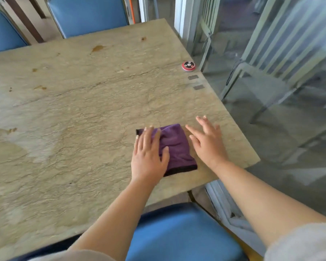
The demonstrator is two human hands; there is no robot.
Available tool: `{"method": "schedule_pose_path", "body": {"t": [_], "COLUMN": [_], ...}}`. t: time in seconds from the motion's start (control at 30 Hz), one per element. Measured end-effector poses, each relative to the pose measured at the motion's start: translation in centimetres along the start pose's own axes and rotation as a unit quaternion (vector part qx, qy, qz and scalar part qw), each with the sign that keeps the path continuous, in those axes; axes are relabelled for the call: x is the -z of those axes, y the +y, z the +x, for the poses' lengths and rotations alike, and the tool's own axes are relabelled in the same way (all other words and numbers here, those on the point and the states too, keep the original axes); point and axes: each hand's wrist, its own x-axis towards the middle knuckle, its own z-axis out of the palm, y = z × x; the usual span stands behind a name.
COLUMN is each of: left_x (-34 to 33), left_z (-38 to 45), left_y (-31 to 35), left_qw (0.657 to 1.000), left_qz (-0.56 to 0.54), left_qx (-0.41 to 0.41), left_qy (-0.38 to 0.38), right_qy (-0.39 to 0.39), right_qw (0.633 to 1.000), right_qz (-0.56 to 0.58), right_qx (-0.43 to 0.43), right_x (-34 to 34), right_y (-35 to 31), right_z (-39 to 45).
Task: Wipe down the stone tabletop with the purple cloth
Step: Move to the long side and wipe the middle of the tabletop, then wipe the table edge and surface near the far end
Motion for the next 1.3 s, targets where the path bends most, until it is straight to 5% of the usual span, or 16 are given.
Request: {"method": "schedule_pose_path", "body": {"t": [0.07,0.17,0.4,0.57,0.77,0.87,1.03,1.3], "left_x": [-1.9,-3.1,-3.9,-4.5,-3.4,-3.9,-6.1,-4.7], "left_z": [-0.8,1.8,14.7,12.5,4.0,7.8,12.8,0.6], "left_y": [2.6,3.0,5.5,8.6,4.4,5.2,12.7,9.9], "left_qw": [0.995,0.99,0.99,0.977,0.922,0.952,0.977,0.899], "left_qz": [0.065,0.124,0.111,0.116,0.137,0.12,0.096,0.118], "left_qx": [-0.051,-0.005,0.01,-0.135,-0.336,-0.257,-0.136,-0.391], "left_qy": [-0.05,-0.066,-0.09,-0.121,-0.132,-0.117,-0.134,-0.155], "right_qy": [0.025,0.032,0.087,0.149,0.126,0.126,0.11,0.119], "right_qw": [0.994,0.978,0.98,0.97,0.95,0.942,0.914,0.914], "right_qz": [-0.04,-0.076,-0.028,0.054,0.144,0.083,0.138,0.16], "right_qx": [-0.098,-0.193,-0.179,-0.186,-0.246,-0.3,-0.366,-0.354], "right_x": [1.0,1.8,0.6,0.3,2.3,3.1,2.7,3.1], "right_y": [2.1,4.5,5.9,6.6,7.6,9.2,8.9,7.9], "right_z": [0.0,-0.1,-0.6,-0.4,-1.0,-2.6,-6.0,-7.4]}}
